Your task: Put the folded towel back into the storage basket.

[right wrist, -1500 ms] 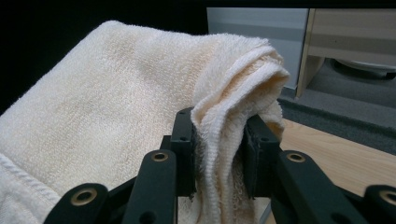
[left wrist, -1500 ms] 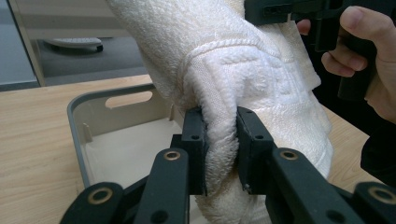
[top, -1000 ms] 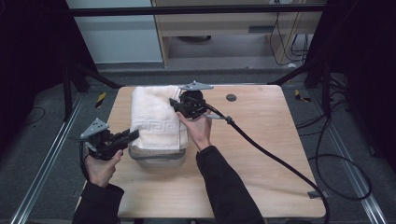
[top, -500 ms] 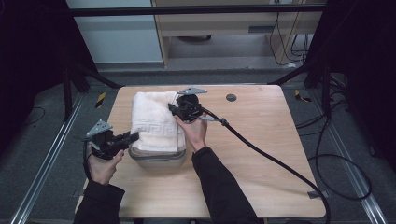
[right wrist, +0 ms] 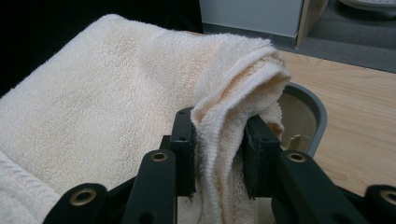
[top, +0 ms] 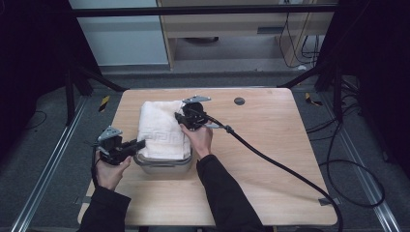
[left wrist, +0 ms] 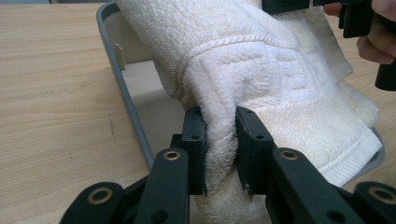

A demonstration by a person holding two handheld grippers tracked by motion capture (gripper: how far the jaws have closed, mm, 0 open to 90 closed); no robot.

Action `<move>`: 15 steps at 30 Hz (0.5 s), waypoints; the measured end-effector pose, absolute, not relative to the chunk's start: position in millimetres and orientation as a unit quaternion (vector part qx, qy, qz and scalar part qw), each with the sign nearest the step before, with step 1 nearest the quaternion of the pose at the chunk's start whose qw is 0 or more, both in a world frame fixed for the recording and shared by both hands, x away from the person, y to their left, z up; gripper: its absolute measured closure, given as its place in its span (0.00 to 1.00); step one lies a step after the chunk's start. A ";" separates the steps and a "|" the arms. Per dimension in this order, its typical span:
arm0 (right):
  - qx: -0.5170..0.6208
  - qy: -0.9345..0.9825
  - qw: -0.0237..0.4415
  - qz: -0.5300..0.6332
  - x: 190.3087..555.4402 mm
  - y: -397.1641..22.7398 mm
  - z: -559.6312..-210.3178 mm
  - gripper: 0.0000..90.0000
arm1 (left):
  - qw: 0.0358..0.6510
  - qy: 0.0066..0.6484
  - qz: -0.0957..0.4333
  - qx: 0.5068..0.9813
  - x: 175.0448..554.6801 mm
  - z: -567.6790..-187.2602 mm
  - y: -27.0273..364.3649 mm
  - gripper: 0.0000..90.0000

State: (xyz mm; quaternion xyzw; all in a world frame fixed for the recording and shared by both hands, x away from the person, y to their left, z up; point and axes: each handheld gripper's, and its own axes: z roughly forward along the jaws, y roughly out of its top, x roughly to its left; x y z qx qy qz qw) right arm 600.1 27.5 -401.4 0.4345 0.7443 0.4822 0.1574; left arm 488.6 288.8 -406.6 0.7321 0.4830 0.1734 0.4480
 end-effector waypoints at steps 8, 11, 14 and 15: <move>0.436 0.751 0.160 0.469 602.2 30.7 -412.4 0.77 | 0.431 0.491 0.174 0.737 492.9 -416.6 286.2 0.83; 0.437 0.754 0.163 0.462 602.7 32.0 -417.9 0.77 | 0.426 0.493 0.172 0.739 494.5 -420.0 285.7 0.83; 0.439 0.754 0.163 0.461 602.7 32.3 -419.4 0.77 | 0.420 0.496 0.171 0.741 496.7 -423.8 285.2 0.83; 0.438 0.755 0.165 0.460 602.8 32.2 -420.3 0.77 | 0.417 0.496 0.172 0.742 497.4 -425.1 284.9 0.83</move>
